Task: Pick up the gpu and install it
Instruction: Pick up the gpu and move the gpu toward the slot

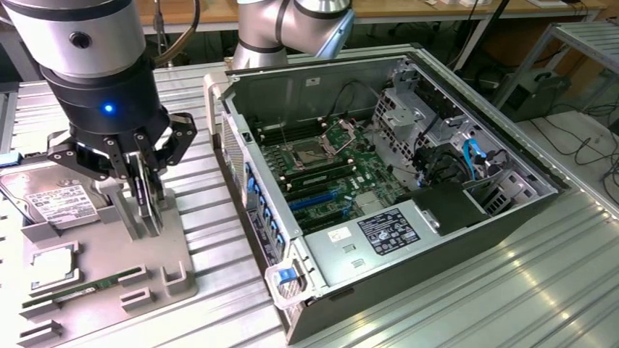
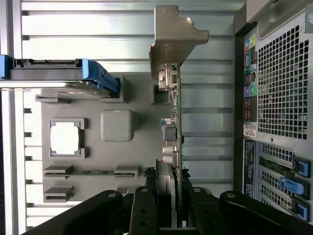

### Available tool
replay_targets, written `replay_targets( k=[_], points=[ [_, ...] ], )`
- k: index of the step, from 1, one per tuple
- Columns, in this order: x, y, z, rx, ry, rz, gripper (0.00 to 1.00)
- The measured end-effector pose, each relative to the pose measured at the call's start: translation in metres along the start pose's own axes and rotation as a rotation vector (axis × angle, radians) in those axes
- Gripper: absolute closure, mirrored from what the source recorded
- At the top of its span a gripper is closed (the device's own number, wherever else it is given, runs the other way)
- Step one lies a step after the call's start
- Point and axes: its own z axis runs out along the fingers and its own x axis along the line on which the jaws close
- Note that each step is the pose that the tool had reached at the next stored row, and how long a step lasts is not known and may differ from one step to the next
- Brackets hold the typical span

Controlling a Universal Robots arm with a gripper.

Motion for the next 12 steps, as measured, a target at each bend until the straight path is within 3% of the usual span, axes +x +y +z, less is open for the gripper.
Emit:
replay_targets(
  k=[9,12],
  points=[
    [0.000,0.0003,-0.0085,0.0000,0.0000,0.000,0.71],
    [0.000,0.0009,-0.0213,-0.0001,0.0000,0.000,0.71]
  ],
)
